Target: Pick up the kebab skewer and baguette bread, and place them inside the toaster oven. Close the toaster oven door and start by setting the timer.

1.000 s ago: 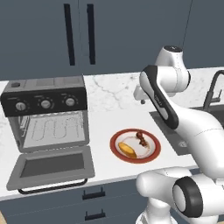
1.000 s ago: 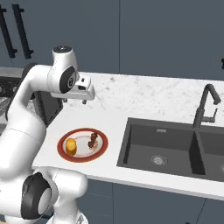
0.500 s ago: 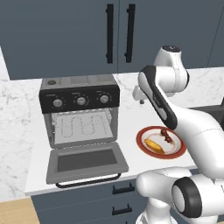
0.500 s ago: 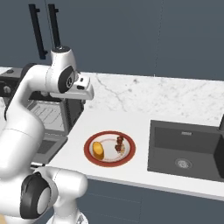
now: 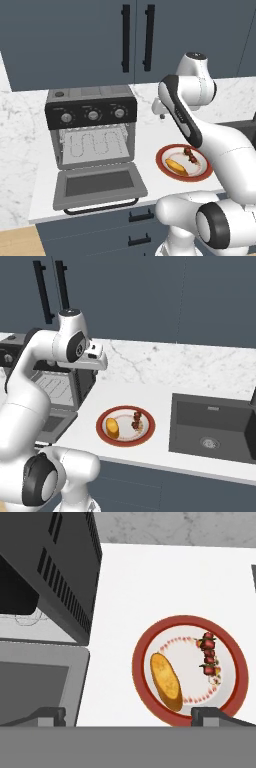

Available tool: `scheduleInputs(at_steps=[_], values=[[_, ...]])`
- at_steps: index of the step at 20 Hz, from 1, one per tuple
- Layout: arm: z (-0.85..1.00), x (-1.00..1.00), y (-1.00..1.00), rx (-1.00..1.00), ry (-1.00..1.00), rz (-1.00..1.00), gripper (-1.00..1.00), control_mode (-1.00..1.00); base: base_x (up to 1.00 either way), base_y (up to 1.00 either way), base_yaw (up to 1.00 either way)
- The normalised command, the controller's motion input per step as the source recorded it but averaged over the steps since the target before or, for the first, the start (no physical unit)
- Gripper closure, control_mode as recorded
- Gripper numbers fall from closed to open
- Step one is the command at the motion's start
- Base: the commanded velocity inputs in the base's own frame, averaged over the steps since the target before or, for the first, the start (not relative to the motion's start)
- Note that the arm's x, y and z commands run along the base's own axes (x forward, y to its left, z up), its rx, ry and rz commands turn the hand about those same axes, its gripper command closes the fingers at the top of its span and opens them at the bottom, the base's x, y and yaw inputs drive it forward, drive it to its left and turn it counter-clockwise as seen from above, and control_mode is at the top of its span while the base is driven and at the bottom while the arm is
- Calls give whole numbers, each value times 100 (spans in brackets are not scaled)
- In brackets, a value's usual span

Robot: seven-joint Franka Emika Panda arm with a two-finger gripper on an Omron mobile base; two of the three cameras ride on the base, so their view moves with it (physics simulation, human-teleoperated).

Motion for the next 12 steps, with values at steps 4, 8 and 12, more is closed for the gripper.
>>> scheduleInputs(at_steps=[4, 8, 12], values=[[0, 0, 0, 0, 0, 0, -100, 100, 0, 0, 0], [0, 0, 0, 0, 0, 0, -100, -100, 0, 0, 0], [0, 0, 0, 0, 0, 0, -100, -100, 0, 0, 0]])
